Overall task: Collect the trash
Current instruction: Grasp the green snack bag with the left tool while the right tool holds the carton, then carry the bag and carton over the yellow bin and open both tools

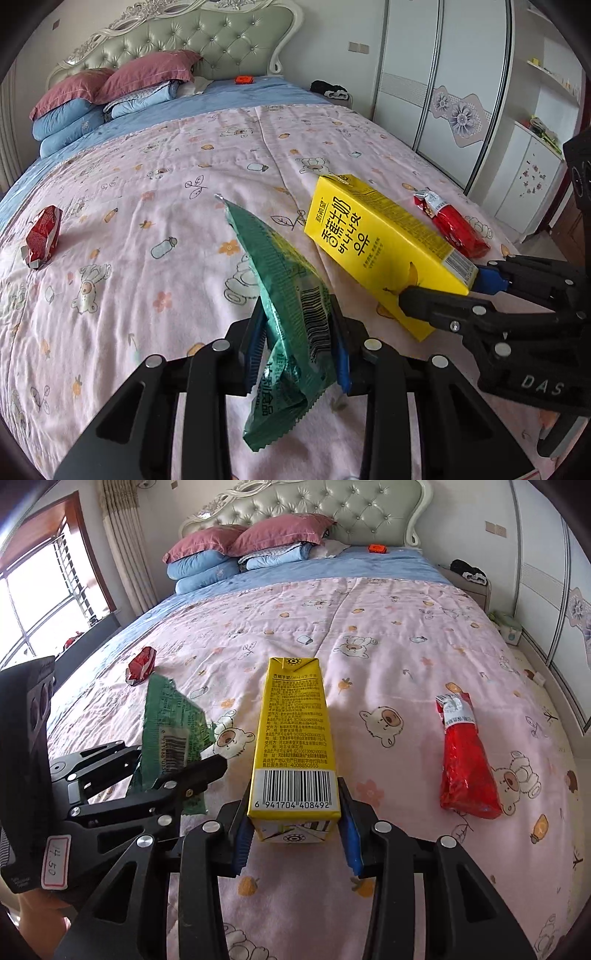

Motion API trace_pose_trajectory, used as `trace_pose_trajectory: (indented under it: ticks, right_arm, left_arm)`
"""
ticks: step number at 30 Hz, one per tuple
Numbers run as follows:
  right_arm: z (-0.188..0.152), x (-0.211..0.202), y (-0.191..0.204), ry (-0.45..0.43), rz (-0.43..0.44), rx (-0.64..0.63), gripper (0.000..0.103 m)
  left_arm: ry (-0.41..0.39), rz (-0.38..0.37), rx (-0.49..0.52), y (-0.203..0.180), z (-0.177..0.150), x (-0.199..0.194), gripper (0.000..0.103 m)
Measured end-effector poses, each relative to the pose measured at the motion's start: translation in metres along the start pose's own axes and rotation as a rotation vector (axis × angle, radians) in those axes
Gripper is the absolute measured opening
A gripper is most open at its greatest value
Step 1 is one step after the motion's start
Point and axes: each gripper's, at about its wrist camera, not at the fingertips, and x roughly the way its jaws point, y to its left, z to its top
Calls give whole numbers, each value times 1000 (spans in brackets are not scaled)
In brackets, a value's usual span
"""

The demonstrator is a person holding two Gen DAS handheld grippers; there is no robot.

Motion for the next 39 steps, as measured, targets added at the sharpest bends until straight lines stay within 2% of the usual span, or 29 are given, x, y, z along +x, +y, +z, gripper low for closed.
trace_pose_trajectory:
  ticks: [3, 7, 11, 14, 17, 18, 21, 29, 34, 39]
  right_arm:
    - [-8, -11, -4, 9, 14, 41, 39]
    - [-29, -33, -4, 12, 43, 84, 39]
    - [-64, -66, -9, -10, 46, 119, 39]
    - [-95, -96, -19, -38, 44, 151, 39]
    - [-124, -127, -28, -66, -28, 130, 39]
    - [-133, -137, -34, -71, -42, 135, 39]
    - [-156, -165, -53, -78, -44, 175, 39]
    - [-213, -242, -100, -122, -135, 232, 39]
    - [-254, -285, -151, -153, -179, 339, 39]
    - [-301, -317, -204, -163, -227, 464, 39]
  left_arm:
    - [-3, 25, 10, -10, -17, -17, 32]
    - [-8, 1, 17, -22, -45, -45, 32]
    - [-19, -20, 51, -40, -66, -70, 32]
    - [-14, -76, 76, -60, -79, -85, 32]
    - [43, -223, 45, -86, -90, -90, 32]
    - [58, -259, 49, -98, -92, -91, 32]
    - [57, -278, 112, -138, -98, -98, 32]
    - [77, -394, 283, -254, -104, -108, 32]
    - [102, -448, 389, -322, -109, -105, 32]
    - [166, -517, 462, -384, -112, -91, 32]
